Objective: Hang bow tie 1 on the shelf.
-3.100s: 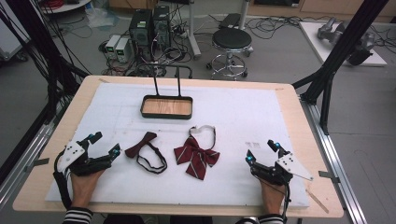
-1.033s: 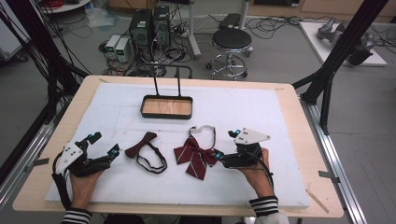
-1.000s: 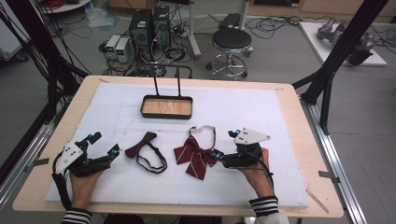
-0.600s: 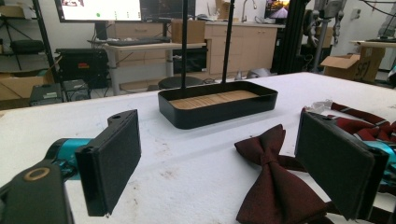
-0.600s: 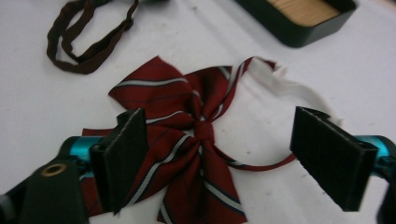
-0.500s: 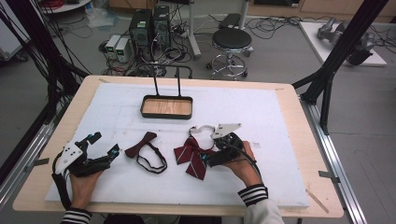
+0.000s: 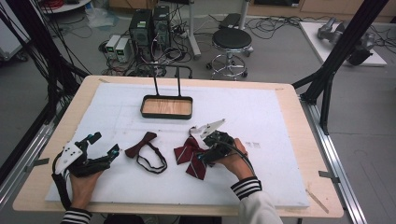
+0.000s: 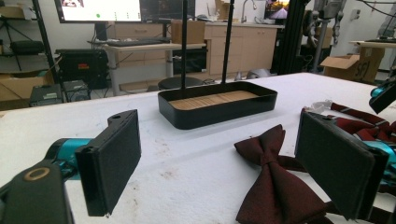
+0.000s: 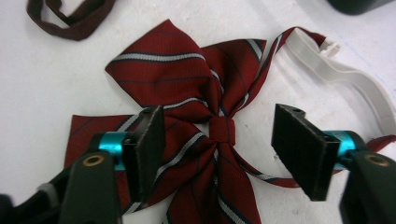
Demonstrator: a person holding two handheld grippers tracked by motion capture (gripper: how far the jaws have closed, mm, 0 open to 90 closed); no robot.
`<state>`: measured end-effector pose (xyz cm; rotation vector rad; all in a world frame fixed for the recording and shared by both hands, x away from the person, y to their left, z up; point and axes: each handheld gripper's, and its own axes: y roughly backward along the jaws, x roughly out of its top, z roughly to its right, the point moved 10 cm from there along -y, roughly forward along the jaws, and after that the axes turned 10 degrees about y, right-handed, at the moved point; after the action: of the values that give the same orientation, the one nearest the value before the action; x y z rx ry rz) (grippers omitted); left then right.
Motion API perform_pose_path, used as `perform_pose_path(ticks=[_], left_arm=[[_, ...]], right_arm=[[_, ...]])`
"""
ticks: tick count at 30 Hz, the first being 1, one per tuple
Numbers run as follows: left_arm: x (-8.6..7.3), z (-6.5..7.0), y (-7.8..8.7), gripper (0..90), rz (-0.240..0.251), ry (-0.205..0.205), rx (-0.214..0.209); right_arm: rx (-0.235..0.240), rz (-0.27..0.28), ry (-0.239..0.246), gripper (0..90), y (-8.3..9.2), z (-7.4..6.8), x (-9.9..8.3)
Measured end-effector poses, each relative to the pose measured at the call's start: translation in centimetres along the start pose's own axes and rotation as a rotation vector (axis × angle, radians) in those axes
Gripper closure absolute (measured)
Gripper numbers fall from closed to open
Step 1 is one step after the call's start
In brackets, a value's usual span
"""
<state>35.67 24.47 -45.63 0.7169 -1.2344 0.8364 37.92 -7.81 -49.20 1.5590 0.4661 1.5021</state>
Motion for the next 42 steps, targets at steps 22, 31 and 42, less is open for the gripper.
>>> perform_pose_path(ticks=[22, 31, 42], left_arm=[[0.0, 0.0, 0.0, 15.0, 0.002, 0.0, -0.003], [0.0, 0.0, 0.0, 15.0, 0.001, 0.0, -0.002], [0.0, 0.0, 0.0, 15.0, 0.001, 0.0, -0.001]], right_arm=[[0.077, -0.111, -0.049, 73.4, -1.5, 0.3, -0.8], [0.078, -0.113, -0.04, 74.5, -1.5, 0.2, -0.7], [0.044, -0.065, -0.033, 74.6, -0.6, 0.6, -0.2]])
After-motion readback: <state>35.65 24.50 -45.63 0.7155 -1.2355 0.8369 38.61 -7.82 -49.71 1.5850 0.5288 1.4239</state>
